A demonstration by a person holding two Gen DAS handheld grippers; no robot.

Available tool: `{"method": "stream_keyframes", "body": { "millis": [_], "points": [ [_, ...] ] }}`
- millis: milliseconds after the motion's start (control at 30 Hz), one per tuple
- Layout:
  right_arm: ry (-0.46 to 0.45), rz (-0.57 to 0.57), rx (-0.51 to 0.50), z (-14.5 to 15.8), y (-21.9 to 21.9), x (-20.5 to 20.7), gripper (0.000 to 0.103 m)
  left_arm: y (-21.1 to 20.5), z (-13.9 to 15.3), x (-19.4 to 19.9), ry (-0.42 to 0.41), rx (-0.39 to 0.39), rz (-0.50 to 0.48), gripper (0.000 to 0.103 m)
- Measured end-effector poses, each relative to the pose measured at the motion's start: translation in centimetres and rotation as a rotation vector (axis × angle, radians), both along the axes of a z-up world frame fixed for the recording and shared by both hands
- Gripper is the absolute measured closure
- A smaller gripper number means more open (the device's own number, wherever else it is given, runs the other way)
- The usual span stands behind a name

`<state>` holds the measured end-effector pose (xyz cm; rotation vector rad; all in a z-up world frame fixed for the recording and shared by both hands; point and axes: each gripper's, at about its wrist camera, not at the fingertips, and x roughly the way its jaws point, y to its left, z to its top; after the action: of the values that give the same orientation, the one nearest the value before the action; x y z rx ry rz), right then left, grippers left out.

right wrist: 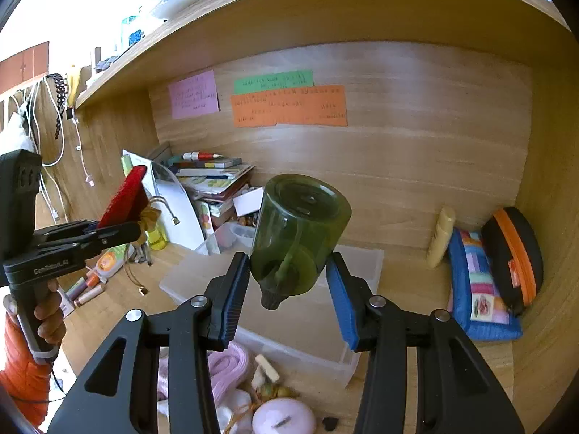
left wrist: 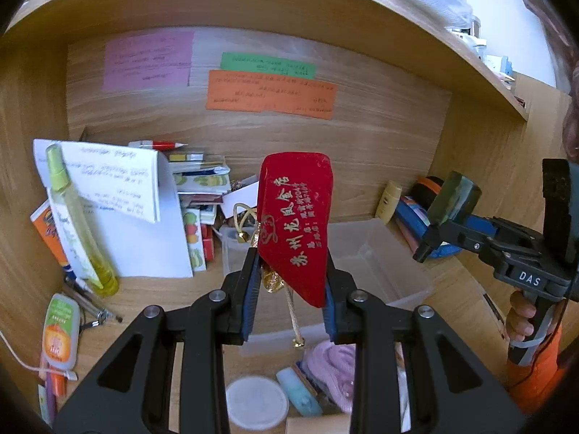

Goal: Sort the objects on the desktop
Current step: 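Lift both held items and carry them over the clear plastic bin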

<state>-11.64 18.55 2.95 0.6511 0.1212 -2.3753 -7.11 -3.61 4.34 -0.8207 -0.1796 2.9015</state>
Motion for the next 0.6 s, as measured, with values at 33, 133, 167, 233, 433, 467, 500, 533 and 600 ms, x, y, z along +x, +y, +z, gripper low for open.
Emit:
{"method": "stream_keyframes", "body": {
  "millis": [33, 133, 167, 233, 433, 467, 500, 533, 600],
  "points": [
    [0.003, -0.001, 0.000, 0.1, -0.1, -0.1, 0.062, 0.1, 0.0, -0.4, -0.003, -0.004, 0.002, 0.073],
    [0.009, 0.005, -0.006, 0.3, -0.5, -0.5, 0.062, 0.5, -0.1, -1.5, -0.016, -0.018, 0.008, 0.073],
    [0.010, 0.006, -0.006, 0.3, -0.6, -0.7, 0.062, 0.6, -0.2, -2.0, -0.023, -0.019, 0.008, 0.073],
    [0.017, 0.001, -0.002, 0.4, -1.0, -1.1, 0.062, 0.7, -0.5, -2.8, -0.033, -0.028, 0.016, 0.073],
    [-0.007, 0.013, 0.015, -0.3, -2.5, -2.4, 0.062, 1.0, -1.6, -5.3, -0.083, -0.044, 0.020, 0.073],
    [-0.009, 0.012, 0.021, -0.5, -2.8, -2.6, 0.062, 1.1, -1.9, -5.7, -0.092, -0.049, 0.022, 0.073],
    [-0.012, 0.011, 0.023, -0.6, -2.9, -2.7, 0.062, 1.2, -2.2, -6.1, -0.101, -0.054, 0.023, 0.073],
    [-0.019, 0.014, 0.026, -0.9, -3.1, -3.0, 0.062, 1.3, -2.4, -6.4, -0.109, -0.056, 0.023, 0.073],
    [-0.036, 0.015, 0.029, -1.5, -3.4, -3.6, 0.062, 1.4, -2.9, -7.0, -0.126, -0.066, 0.027, 0.073]
  ]
}}
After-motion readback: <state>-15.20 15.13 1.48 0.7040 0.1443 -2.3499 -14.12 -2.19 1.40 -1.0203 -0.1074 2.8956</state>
